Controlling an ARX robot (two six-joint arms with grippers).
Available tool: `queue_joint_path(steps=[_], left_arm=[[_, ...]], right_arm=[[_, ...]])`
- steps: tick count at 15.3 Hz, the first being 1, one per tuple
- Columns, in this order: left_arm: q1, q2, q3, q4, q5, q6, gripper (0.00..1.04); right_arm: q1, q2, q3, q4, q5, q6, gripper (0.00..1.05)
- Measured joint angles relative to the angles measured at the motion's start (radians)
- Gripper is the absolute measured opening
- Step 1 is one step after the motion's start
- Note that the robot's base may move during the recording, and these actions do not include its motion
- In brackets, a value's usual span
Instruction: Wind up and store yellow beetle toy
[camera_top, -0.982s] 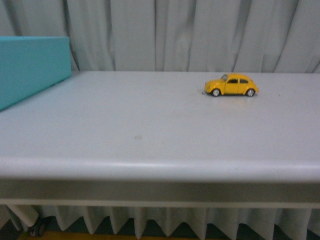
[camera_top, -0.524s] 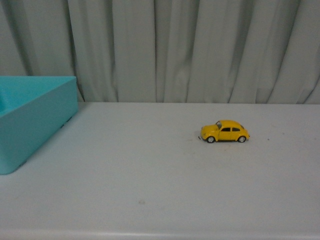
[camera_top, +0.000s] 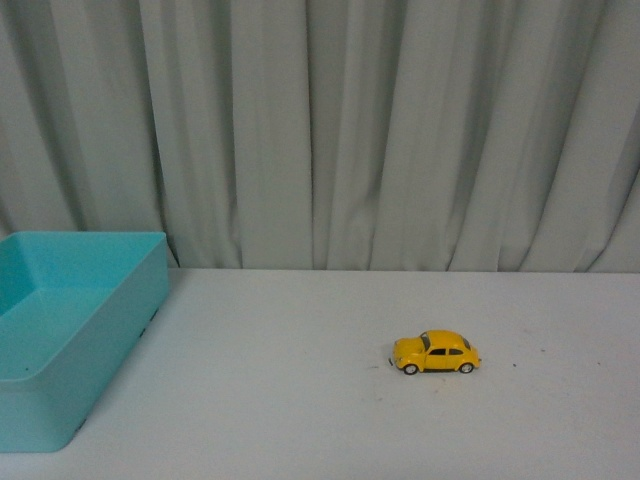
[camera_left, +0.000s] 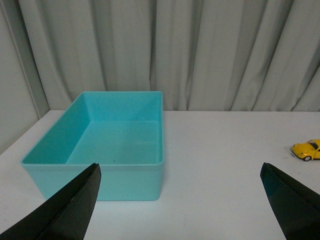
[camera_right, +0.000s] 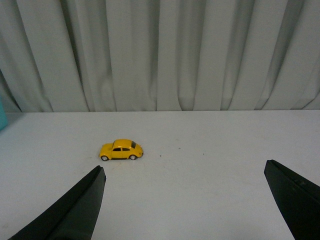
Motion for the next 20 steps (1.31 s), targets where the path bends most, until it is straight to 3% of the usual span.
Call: queue_joint_path(steps=[20], left_arm=[[0.000,0.000,0.000,-0.002,0.000,0.000,0.98]], right_arm=[[0.000,0.000,0.000,-0.002,0.000,0.000,0.98]])
